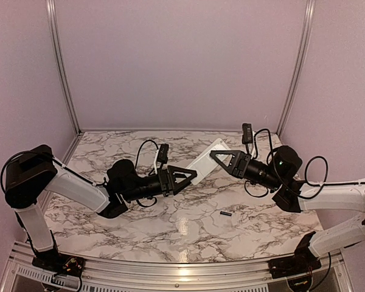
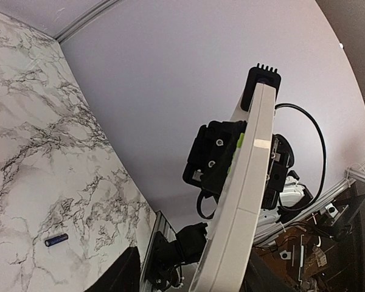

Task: Load the batteries into the remote control
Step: Remove the battery cover from the remote control.

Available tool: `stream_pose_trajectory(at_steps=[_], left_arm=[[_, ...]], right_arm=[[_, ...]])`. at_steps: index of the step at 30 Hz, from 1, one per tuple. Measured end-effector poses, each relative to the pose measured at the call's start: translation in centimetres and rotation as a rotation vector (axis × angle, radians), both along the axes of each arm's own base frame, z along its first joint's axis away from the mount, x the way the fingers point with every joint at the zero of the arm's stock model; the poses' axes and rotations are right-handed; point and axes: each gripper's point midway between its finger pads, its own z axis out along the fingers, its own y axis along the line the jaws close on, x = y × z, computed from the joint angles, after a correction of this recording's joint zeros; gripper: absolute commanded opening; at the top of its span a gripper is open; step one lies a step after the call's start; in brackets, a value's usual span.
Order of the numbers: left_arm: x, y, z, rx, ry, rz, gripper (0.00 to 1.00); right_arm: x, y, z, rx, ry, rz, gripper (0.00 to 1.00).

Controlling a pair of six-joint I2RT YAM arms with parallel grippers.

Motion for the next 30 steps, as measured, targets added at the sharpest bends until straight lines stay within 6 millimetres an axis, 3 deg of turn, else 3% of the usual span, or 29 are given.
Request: stream_pose_trajectory(at_steps=[10, 22, 24, 25, 26, 30], left_arm=[[1.1, -0.6, -1.0, 0.062, 0.056, 0.037, 0.27], [0.3, -0.4, 0.6, 0.000, -0.006, 0.002, 0.22], [0.1, -0.3, 0.8, -0.009, -0.014, -0.002, 0.30], [0.1, -0.3, 0.8, -0.012, -0.017, -0.006, 0.43], [0.0, -0.3, 0.9, -0.016, -0.015, -0.007, 0.49], [0.3, -0.3, 0.6, -0.005, 0.005, 0.006, 0.57]], right_arm=[[1.0, -0.2, -1.9, -0.081, 0.009, -0.065, 0.00], [0.6, -0.6, -0.5, -0.030, 0.015, -0.043, 0.00], [0.5, -0.6, -0.3, -0.022, 0.017, -0.032, 0.00], [0.4, -0.6, -0.2, -0.018, 0.017, -0.027, 0.00], [0.4, -0.6, -0.1, -0.017, 0.013, -0.024, 0.00], [0.0, -0.6, 0.4, -0.004, -0.006, -0.006, 0.00]])
